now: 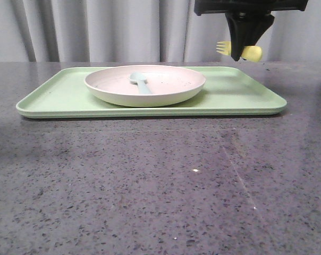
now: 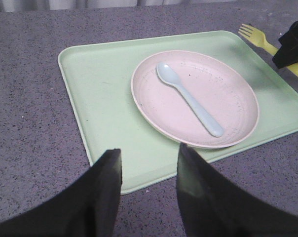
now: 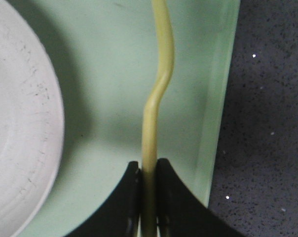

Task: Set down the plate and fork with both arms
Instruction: 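Carry the fork beside the plate and lower it onto the tray, then open the right gripper and raise it away from the fork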

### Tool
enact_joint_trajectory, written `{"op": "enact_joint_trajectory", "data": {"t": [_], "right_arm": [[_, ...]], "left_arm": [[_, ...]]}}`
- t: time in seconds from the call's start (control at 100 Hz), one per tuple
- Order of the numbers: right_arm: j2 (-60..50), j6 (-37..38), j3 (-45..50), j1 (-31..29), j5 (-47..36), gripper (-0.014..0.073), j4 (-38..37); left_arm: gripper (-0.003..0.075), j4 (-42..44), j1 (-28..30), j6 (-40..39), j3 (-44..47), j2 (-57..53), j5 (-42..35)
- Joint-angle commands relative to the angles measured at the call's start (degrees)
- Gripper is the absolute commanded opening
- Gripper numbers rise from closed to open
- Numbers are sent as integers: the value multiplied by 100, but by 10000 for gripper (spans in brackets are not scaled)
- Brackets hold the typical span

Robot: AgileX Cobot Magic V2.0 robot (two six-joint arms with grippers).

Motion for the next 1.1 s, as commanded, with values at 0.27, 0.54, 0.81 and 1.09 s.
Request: {"op": "enact_joint_trajectory", "data": {"t": [0.27, 0.54, 0.81, 1.09], "right_arm": [[-342, -13, 372, -32, -233, -68, 45], [-342, -13, 372, -32, -290, 111, 82], [-350, -13, 372, -32, -296, 308, 82], [-469, 52, 372, -32, -340, 308, 82]], "left_arm": [[273, -138, -40, -66, -160, -70, -414], [273, -138, -40, -66, -160, -70, -414], [273, -138, -40, -66, -160, -70, -414], [273, -138, -40, -66, -160, -70, -414]]}}
